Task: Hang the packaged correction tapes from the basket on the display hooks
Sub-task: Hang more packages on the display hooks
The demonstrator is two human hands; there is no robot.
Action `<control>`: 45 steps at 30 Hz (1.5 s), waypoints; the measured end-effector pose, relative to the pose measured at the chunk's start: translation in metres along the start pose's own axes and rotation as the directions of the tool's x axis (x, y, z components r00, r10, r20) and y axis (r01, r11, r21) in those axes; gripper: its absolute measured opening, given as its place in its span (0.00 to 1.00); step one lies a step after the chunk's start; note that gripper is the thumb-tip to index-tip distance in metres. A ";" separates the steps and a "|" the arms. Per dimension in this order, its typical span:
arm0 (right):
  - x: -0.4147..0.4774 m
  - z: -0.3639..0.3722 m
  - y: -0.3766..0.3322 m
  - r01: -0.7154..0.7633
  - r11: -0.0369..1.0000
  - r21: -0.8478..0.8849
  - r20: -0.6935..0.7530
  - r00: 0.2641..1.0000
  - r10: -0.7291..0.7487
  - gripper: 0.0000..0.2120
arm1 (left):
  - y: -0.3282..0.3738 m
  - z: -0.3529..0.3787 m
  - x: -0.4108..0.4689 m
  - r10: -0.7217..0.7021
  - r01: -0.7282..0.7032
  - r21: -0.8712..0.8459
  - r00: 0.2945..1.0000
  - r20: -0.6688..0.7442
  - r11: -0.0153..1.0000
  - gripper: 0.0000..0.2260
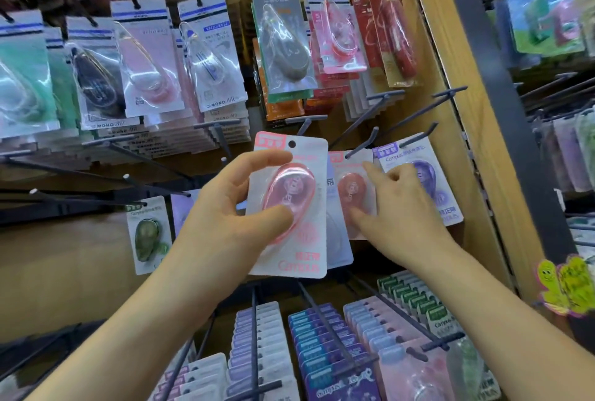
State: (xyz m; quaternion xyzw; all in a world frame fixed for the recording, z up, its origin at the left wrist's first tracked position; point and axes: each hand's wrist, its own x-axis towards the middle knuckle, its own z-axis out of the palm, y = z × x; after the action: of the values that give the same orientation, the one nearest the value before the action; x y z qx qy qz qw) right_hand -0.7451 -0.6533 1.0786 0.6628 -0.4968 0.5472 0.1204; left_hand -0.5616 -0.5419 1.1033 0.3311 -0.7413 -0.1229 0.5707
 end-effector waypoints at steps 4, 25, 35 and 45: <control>-0.020 -0.023 0.000 -0.031 0.807 0.590 -0.149 0.978 0.147 0.14 | -0.002 0.002 0.000 0.025 -0.025 -0.032 1.000 0.003 0.999 0.21; -0.058 -0.037 0.018 -0.246 0.218 0.944 0.242 0.969 0.046 0.13 | 0.016 0.080 0.068 0.226 -0.203 0.148 0.961 -0.159 0.968 0.06; -0.041 -0.033 0.025 -0.208 0.291 0.934 0.161 0.971 0.179 0.06 | 0.014 0.102 0.095 0.194 -0.111 0.401 0.965 -0.174 0.909 0.12; -0.033 -0.031 0.027 -0.245 0.348 0.905 0.179 0.961 0.210 0.07 | 0.023 0.096 0.078 0.035 -0.030 0.577 0.999 0.002 0.816 0.20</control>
State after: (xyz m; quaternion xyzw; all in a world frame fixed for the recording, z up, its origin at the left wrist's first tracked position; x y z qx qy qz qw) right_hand -0.7821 -0.6268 1.0525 0.5505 -0.1984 0.7307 -0.3517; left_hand -0.6682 -0.5926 1.1450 0.4760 -0.7468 0.1184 0.4491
